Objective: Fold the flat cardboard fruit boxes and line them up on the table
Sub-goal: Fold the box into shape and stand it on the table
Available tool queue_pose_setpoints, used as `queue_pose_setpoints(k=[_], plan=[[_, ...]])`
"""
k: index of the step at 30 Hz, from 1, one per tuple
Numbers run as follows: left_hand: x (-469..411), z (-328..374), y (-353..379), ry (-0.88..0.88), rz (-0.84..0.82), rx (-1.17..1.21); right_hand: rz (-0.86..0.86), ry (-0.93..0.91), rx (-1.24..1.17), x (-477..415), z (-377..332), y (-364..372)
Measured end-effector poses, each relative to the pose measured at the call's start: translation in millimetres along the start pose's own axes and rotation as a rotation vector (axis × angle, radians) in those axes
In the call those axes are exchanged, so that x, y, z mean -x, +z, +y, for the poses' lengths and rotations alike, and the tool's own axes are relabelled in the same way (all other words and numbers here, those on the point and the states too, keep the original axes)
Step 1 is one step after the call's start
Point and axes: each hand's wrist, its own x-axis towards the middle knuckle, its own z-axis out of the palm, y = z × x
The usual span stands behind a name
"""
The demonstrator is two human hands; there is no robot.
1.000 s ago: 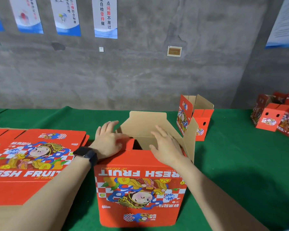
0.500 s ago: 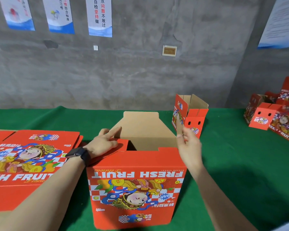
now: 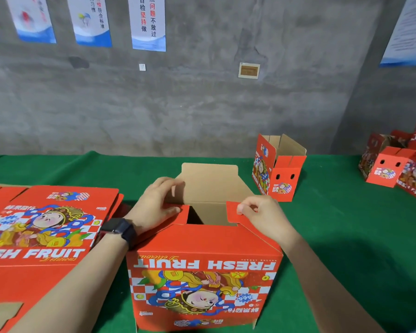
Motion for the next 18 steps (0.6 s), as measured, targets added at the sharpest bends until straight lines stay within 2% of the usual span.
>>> queue_pose_setpoints(k=[3,8,12,15,18], plan=[[2.2,4.6,-0.7,-0.021,0.041,0.132,-0.011,0.06,0.003,0.9,1.9,8.3],[2.8,2.1,-1.9,-0.023,0.074,0.091,0.066,0.082,-0.108,0.4,5.6,10.5],[4.0,4.6,-2.2,-0.016,0.033,0.068,0.086,0.024,-0.129,4.0,14.3,7.7],[2.5,4.8,-4.2,-0.054,-0.018,0.093,0.077,0.054,-0.222,7.7,11.7,2.5],[2.3,6.9,-5.2,-0.165,-0.108,0.139,0.006,0.032,-0.071,10.2,7.9,4.3]])
